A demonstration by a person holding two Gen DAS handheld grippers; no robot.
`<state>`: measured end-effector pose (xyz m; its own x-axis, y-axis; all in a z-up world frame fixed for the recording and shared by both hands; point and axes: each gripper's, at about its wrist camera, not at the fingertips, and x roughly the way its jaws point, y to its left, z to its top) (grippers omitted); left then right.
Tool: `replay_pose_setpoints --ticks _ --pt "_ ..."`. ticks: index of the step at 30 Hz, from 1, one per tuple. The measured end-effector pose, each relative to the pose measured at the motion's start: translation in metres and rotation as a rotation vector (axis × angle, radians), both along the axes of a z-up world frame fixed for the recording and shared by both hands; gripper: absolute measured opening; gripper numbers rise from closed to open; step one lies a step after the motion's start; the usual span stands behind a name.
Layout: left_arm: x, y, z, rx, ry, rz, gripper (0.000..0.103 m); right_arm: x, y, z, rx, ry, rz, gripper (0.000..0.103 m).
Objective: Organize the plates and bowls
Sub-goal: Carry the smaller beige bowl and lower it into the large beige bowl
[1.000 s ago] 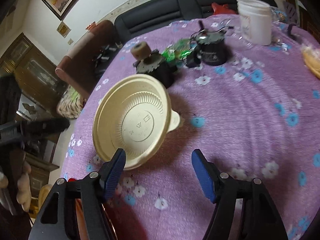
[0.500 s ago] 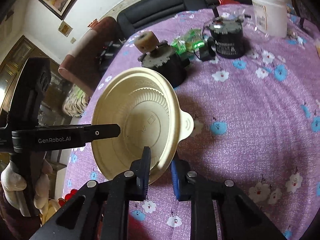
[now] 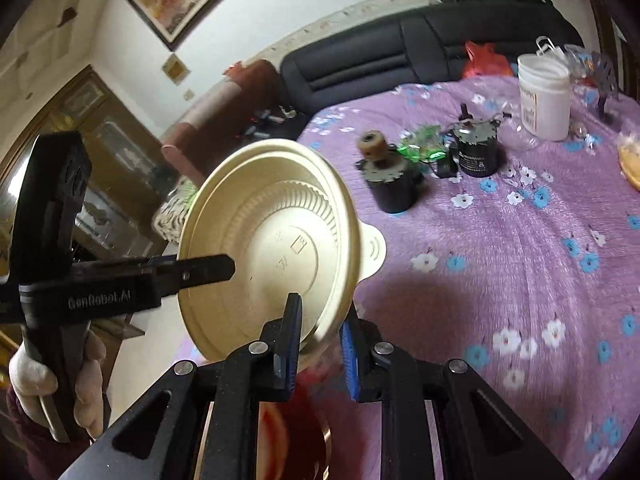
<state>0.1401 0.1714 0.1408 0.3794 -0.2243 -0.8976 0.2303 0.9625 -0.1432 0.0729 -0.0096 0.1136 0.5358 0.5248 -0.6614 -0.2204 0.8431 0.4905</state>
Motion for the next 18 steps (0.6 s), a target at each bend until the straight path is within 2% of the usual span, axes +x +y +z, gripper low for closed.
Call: replay_pose_setpoints --ticks 4,9,15,18 --pt "-0.055 0.016 0.010 -0.013 -0.050 0.045 0.040 -0.039 0.009 0.015 0.004 -0.022 0.044 0.021" --pt "-0.117 0.038 0.014 -0.058 -0.114 0.130 0.041 -0.078 0.029 0.017 -0.002 -0.039 0.106 0.021" --pt "-0.180 0.052 0.021 -0.080 -0.241 0.229 0.043 -0.112 0.050 0.008 -0.034 -0.074 0.151 0.021" --pt "-0.201 0.054 0.028 -0.084 -0.321 0.277 0.045 -0.119 0.056 0.005 -0.009 -0.069 0.173 0.021"
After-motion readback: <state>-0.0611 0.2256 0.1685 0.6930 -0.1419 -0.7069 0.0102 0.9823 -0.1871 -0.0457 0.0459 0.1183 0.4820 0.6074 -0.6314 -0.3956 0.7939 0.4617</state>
